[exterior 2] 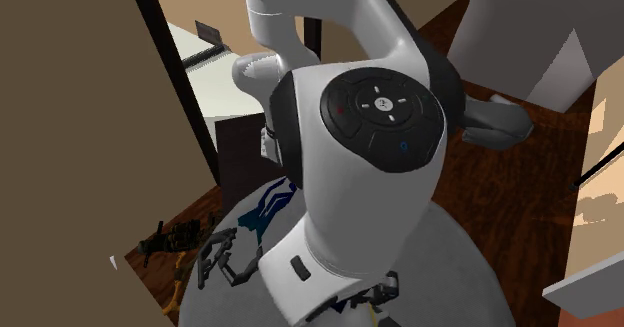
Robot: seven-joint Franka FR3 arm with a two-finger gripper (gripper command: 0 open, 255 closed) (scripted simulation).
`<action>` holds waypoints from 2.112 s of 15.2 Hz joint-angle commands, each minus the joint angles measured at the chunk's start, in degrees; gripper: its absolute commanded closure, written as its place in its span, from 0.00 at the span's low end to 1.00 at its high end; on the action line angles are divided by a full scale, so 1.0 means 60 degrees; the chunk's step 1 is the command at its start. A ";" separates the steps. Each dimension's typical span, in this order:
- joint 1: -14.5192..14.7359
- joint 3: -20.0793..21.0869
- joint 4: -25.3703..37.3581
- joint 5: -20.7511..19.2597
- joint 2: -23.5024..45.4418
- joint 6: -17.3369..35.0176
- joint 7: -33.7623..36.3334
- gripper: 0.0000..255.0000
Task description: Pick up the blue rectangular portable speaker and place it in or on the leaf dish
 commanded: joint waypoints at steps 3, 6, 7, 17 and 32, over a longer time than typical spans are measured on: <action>-0.0153 -0.0122 0.1837 -0.0037 0.1350 -0.0478 -0.0283 1.00; -0.0154 -0.0124 0.1529 -0.0043 0.1407 -0.0113 -0.0276 1.00; -0.0154 -0.0124 0.1437 -0.0044 0.1433 0.0004 -0.0274 1.00; -0.0154 -0.0133 0.0617 -0.0070 0.1774 0.1165 -0.0248 1.00; -0.0152 -0.0136 0.0429 -0.0079 0.1902 0.1480 -0.0239 0.00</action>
